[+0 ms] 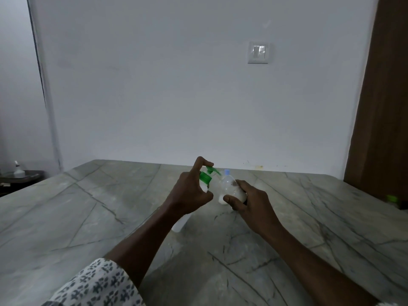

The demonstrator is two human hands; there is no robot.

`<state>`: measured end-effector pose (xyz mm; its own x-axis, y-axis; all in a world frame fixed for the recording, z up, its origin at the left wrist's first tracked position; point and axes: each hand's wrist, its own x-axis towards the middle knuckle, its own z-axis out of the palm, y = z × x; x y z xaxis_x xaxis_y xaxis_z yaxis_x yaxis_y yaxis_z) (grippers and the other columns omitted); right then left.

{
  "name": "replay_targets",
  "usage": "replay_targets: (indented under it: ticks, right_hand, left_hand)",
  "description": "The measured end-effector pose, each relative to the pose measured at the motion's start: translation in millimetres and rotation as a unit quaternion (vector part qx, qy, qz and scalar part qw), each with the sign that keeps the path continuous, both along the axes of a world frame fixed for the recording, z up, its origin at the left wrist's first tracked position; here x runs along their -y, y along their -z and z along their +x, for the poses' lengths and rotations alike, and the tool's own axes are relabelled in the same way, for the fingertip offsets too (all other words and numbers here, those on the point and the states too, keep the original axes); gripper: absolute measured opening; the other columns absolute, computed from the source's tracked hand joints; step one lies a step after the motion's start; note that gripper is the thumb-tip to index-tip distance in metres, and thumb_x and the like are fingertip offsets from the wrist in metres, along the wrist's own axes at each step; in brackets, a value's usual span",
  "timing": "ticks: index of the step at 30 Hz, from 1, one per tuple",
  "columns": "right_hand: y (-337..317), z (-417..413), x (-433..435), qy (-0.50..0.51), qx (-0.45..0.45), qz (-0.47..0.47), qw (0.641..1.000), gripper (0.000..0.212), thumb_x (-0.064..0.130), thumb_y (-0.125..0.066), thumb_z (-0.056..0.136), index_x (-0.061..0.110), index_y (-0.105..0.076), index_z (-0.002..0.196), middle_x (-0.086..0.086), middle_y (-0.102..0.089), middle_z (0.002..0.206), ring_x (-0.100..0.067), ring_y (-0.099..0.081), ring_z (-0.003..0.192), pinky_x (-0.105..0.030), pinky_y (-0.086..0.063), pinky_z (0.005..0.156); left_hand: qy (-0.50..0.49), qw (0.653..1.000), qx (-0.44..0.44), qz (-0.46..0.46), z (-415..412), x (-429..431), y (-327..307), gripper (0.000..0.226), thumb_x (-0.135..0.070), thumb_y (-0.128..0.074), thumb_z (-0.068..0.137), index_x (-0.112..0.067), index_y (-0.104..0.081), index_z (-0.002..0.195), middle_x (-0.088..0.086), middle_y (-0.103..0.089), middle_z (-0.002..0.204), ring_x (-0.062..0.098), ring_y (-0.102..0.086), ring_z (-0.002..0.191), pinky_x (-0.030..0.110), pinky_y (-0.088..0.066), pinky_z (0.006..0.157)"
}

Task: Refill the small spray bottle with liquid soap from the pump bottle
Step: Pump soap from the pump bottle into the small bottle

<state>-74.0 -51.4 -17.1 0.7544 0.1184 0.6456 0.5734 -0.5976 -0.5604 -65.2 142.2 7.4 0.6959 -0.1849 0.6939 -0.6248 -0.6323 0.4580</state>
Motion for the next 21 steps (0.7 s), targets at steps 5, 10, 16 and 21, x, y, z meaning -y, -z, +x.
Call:
replay_targets:
  ticks: [5, 10, 16, 21]
  right_hand:
    - [-0.3, -1.1, -1.1, -0.008, 0.0, 0.001, 1.0, 0.054, 0.038, -0.068, 0.085, 0.012, -0.055, 0.13, -0.008, -0.067, 0.117, -0.02, -0.067, 0.094, -0.021, -0.05, 0.08]
    - [-2.0, -3.1, -0.7, 0.001, 0.003, 0.005, 1.0, 0.053, 0.04, -0.067, 0.085, 0.013, -0.055, 0.129, -0.008, -0.068, 0.116, -0.02, -0.067, 0.094, -0.02, -0.048, 0.078]
    - [-4.1, -6.0, -0.8, 0.004, 0.009, 0.003, 1.0, 0.053, 0.038, -0.068, 0.085, 0.011, -0.055, 0.13, -0.009, -0.067, 0.118, -0.021, -0.067, 0.095, -0.024, -0.05, 0.081]
    - [-3.6, -6.3, -2.3, 0.002, -0.005, -0.004, 1.0, 0.056, 0.037, -0.068, 0.085, 0.01, -0.053, 0.132, -0.009, -0.064, 0.124, -0.023, -0.066, 0.101, -0.024, -0.05, 0.085]
  left_hand:
    - [-0.003, 1.0, 0.013, -0.004, -0.3, -0.3, 2.7, 0.067, -0.014, -0.077, 0.069, -0.029, -0.042, 0.124, -0.003, -0.069, 0.096, 0.017, -0.064, 0.066, 0.025, -0.056, 0.06]
    - [0.008, 1.0, 0.019, -0.004, -2.2, -0.7, 3.0, 0.075, -0.013, -0.075, 0.068, -0.031, -0.039, 0.131, -0.004, -0.069, 0.094, 0.017, -0.065, 0.067, 0.029, -0.056, 0.063]
    - [0.019, 1.0, 0.012, -0.006, -1.4, -1.7, 1.9, 0.074, -0.014, -0.074, 0.067, -0.031, -0.04, 0.13, -0.009, -0.067, 0.087, 0.01, -0.064, 0.068, 0.015, -0.051, 0.059]
    - [0.001, 1.0, 0.015, -0.007, 0.6, 0.3, 2.6, 0.069, -0.012, -0.078, 0.068, -0.031, -0.041, 0.124, -0.008, -0.066, 0.092, 0.01, -0.065, 0.069, 0.024, -0.057, 0.061]
